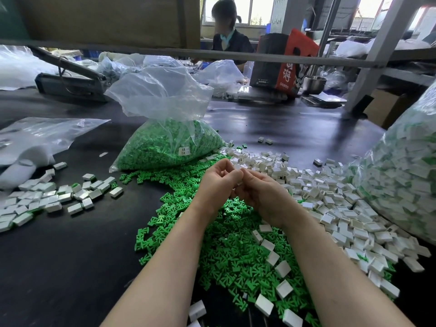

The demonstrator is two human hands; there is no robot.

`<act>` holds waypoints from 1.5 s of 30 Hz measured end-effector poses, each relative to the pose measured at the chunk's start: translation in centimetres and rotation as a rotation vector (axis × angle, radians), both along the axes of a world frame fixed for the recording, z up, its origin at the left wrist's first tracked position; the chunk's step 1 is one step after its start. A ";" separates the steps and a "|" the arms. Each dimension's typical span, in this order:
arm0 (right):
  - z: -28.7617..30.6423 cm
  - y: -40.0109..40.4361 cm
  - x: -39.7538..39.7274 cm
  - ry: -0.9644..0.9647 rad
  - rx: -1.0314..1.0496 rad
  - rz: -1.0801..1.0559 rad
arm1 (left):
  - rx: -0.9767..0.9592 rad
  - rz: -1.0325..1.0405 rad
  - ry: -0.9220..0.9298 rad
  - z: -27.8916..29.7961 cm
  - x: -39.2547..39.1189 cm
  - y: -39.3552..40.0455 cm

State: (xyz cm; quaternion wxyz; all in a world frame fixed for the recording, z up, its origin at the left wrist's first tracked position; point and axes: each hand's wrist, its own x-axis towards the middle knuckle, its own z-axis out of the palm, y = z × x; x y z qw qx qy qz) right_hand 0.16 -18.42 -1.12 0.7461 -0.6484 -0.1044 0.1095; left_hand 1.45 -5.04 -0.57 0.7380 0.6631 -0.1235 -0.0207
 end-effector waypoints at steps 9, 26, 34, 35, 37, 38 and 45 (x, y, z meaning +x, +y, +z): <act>0.0 0.4 0.1 0.045 0.080 -0.019 | -0.003 -0.022 -0.041 0.6 -0.1 0.2; 0.9 -0.1 0.1 0.037 0.021 -0.086 | 0.007 -0.015 -0.016 1.4 0.2 2.3; 0.9 -0.8 0.3 -0.103 -0.006 -0.182 | 0.208 -0.013 -0.115 1.4 0.4 3.5; 0.9 -0.9 0.3 -0.112 -0.013 -0.190 | 0.218 -0.023 -0.125 1.5 0.3 3.5; 0.8 -0.8 0.4 -0.126 -0.035 -0.216 | 0.235 -0.037 -0.130 1.6 0.2 3.6; 0.8 -0.8 0.4 -0.136 -0.054 -0.228 | 0.247 -0.038 -0.126 1.7 0.2 3.6; 1.1 -0.8 0.3 -0.175 -0.234 -0.324 | 0.484 0.157 -0.110 1.5 1.2 7.3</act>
